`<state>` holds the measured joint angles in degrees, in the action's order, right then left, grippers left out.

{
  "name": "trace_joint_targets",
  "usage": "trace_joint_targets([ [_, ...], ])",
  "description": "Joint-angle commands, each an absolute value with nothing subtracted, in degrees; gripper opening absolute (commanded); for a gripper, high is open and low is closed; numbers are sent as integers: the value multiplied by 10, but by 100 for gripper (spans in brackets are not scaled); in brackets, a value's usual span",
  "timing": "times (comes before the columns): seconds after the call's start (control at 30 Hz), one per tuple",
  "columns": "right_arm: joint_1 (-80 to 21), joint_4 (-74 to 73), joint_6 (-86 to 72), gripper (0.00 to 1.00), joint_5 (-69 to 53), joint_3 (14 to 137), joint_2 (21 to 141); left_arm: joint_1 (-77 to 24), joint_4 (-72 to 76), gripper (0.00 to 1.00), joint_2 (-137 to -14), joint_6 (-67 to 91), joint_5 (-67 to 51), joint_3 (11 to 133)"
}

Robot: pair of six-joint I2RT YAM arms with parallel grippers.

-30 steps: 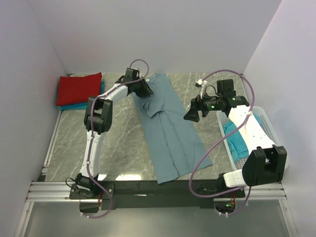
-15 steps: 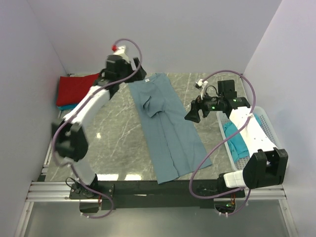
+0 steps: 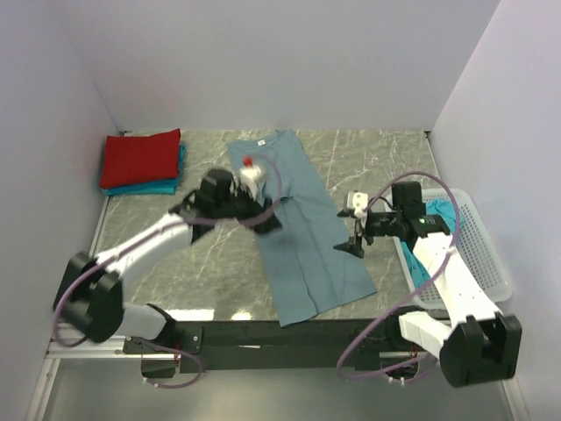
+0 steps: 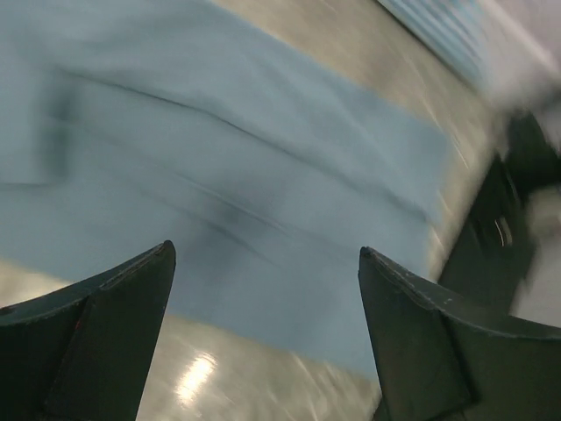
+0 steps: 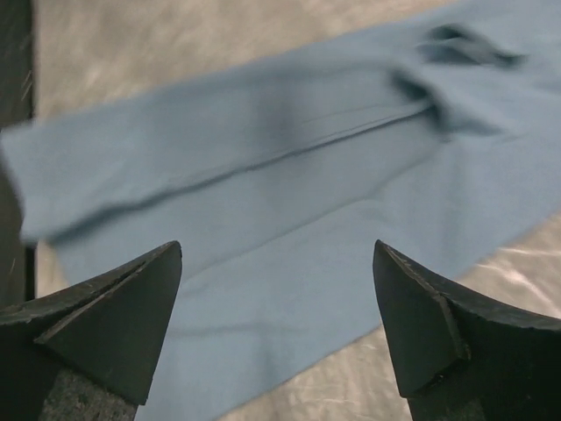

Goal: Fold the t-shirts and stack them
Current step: Fold the tshirt

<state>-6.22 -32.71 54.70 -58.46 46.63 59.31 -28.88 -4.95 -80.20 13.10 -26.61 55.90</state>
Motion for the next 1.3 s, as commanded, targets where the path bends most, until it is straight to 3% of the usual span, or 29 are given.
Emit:
trace_joint_targets([
  [0.0, -61, -539, 863, 94, -640, 503, 637, -362, -14, 91, -671, -30, -348, 466],
  [0.2, -60, -616, 948, 89, -538, 455, 627, -567, -4, 85, -610, -13, -223, 370],
  [0.43, -60, -639, 985, 86, -434, 384, 554, -752, 28, 79, -683, 47, -110, 345],
  [1.0, -59, -606, 973, 83, -429, 329, 534, -781, 29, 66, -861, 53, -26, 381],
  [1.27, -60, -615, 976, 82, -408, 328, 525, -789, -15, 48, -927, 75, -2, 431],
])
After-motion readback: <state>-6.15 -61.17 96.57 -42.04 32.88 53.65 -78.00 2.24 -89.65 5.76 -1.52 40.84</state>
